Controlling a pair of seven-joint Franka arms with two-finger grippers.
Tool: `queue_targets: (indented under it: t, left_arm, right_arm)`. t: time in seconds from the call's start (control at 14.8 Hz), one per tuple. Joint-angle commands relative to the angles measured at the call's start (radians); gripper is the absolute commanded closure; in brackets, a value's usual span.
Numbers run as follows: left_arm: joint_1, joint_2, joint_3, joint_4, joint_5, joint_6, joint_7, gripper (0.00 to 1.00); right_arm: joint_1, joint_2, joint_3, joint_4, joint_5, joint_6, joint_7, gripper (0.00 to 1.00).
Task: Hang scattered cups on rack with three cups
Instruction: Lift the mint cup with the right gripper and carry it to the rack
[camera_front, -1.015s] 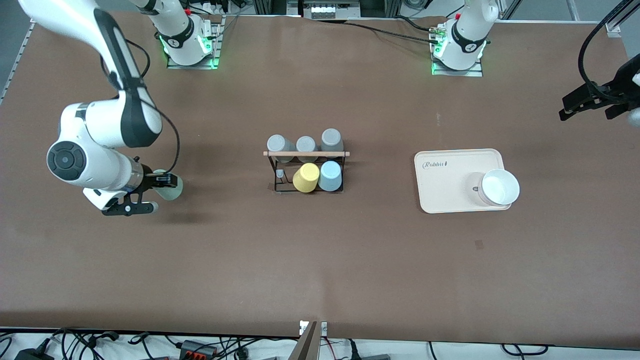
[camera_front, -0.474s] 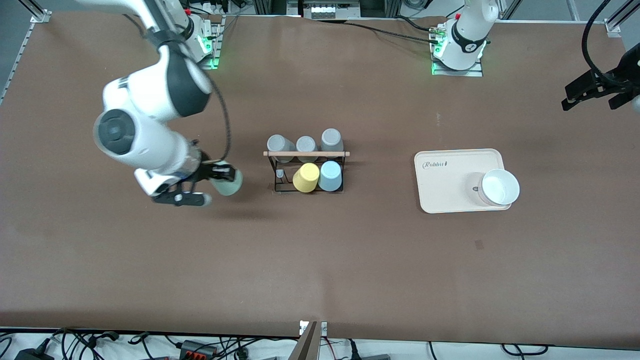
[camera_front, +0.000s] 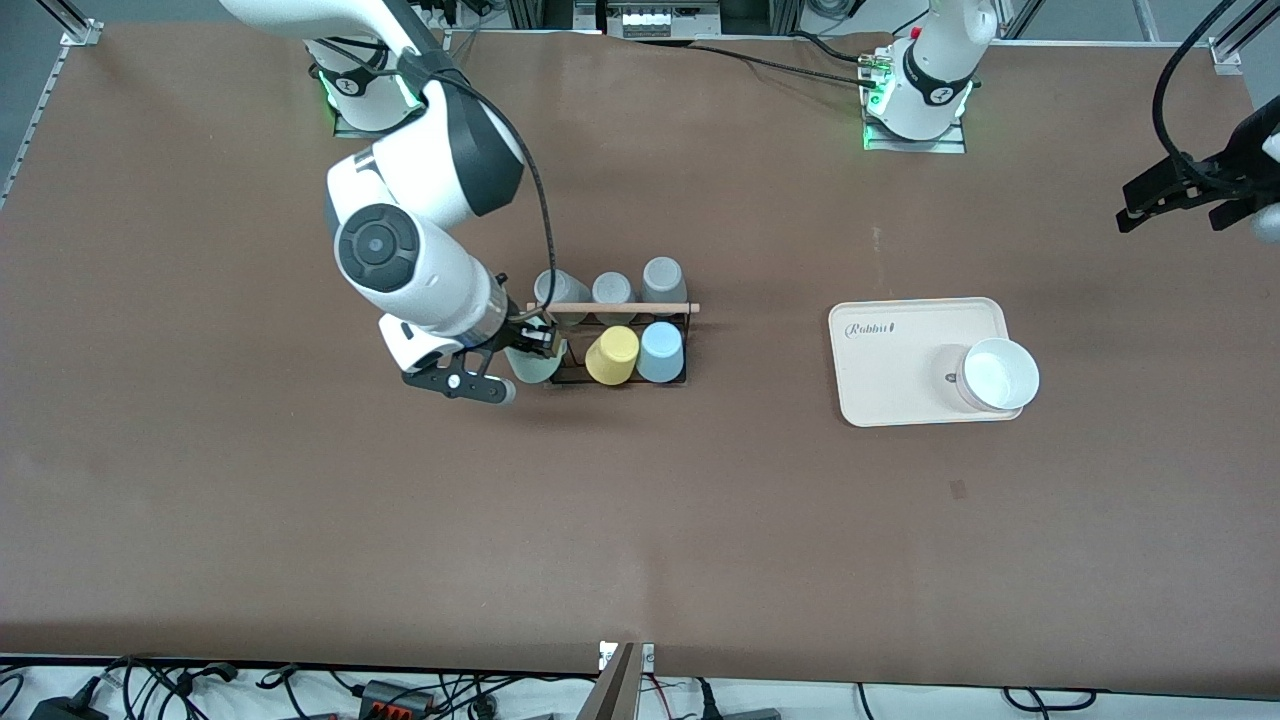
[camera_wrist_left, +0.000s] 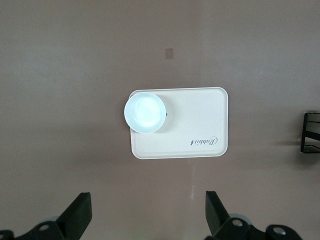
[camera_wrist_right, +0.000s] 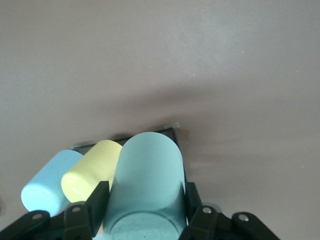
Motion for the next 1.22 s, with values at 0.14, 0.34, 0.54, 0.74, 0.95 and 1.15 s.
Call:
queue_targets:
  t: [0.14,0.34,0.54,0.74,0.95,1.15]
  left_arm:
    - [0.009,-0.003,-0.007,-0.002,0.009,0.018,0.026,0.00]
    - [0.006,-0.003,-0.012,0.001,0.014,0.018,0.012,0.00]
    - [0.006,-0.002,-0.012,0.014,0.014,0.016,0.012,0.00]
    - [0.003,-0.003,-0.013,0.014,0.015,0.018,0.011,0.00]
    - [0.001,-0.003,-0.013,0.015,0.015,0.022,0.011,0.00]
    - [0.001,-0.003,-0.013,0.015,0.014,0.023,0.009,0.00]
  right_arm:
    - [0.027,0.063,-0.011,0.042,0.009,0.032,0.051,0.79]
    - [0.067,0.094,-0.012,0.046,0.008,0.069,0.103,0.79]
    - [0.070,0.111,-0.011,0.046,0.009,0.069,0.116,0.79]
    - [0.069,0.123,-0.011,0.046,0.005,0.069,0.114,0.79]
    - [0.069,0.131,-0.011,0.046,-0.021,0.066,0.112,0.79]
    - [0.070,0.131,-0.011,0.046,-0.025,0.060,0.112,0.79]
